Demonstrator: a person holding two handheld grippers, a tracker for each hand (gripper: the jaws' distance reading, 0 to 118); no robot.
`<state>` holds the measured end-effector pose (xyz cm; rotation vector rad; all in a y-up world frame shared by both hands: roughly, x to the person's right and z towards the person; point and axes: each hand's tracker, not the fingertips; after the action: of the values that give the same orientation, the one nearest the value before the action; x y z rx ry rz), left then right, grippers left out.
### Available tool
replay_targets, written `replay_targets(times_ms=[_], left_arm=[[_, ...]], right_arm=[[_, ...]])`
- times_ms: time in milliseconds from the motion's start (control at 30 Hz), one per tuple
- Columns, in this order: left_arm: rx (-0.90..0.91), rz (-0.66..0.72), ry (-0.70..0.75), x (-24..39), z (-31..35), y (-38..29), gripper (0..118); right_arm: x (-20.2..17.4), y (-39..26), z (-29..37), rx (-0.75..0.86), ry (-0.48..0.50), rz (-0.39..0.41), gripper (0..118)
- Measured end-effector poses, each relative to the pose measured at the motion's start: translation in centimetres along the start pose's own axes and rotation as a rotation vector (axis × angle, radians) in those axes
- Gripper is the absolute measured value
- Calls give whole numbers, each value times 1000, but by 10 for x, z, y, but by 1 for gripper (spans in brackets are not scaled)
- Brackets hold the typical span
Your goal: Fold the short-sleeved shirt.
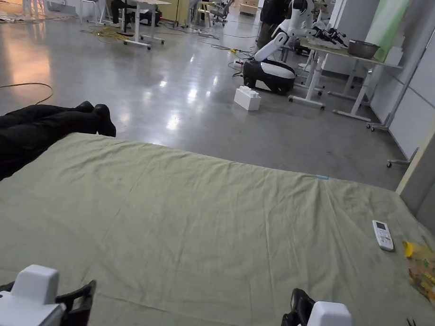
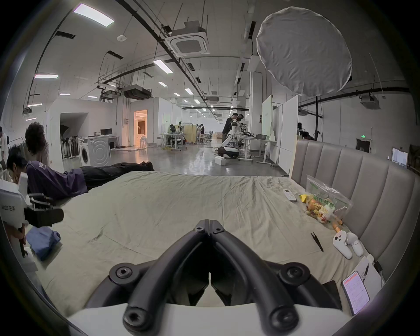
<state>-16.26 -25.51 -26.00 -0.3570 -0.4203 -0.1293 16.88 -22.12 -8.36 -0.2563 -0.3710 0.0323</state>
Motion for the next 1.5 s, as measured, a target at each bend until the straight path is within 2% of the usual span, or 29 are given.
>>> replay_targets(times_ms=[133, 200, 233, 300, 433, 567, 700, 1400, 1433, 1500], left_arm=[[120, -33, 37, 41, 10, 24, 71], [172, -33, 35, 58, 17, 34, 64], [181, -19, 19, 62, 18, 37, 56], [182, -13, -3, 69, 19, 41, 19], [171, -15, 17, 75, 21, 40, 7], [152, 57, 50, 70, 19, 37, 5], [159, 53, 93, 66, 19, 40, 5], [213, 58, 99, 73, 21, 57, 6], [216, 58, 99, 73, 22, 58, 7], [212, 57, 96, 73, 22, 58, 24]], right_arm=[[-1, 0, 0, 27, -28, -3, 0], [0, 1, 0, 34, -33, -22, 0], [0, 2, 0, 36, -36, -27, 0], [0, 3, 0, 38, -42, -35, 0], [0, 6, 3, 50, -48, -40, 0], [-1, 8, 3, 58, -52, -39, 0], [-2, 8, 3, 97, -54, -1, 0], [-1, 16, -4, 84, -52, -1, 1], [-1, 16, -4, 88, -52, -2, 2], [-2, 17, -3, 91, -60, 3, 26]])
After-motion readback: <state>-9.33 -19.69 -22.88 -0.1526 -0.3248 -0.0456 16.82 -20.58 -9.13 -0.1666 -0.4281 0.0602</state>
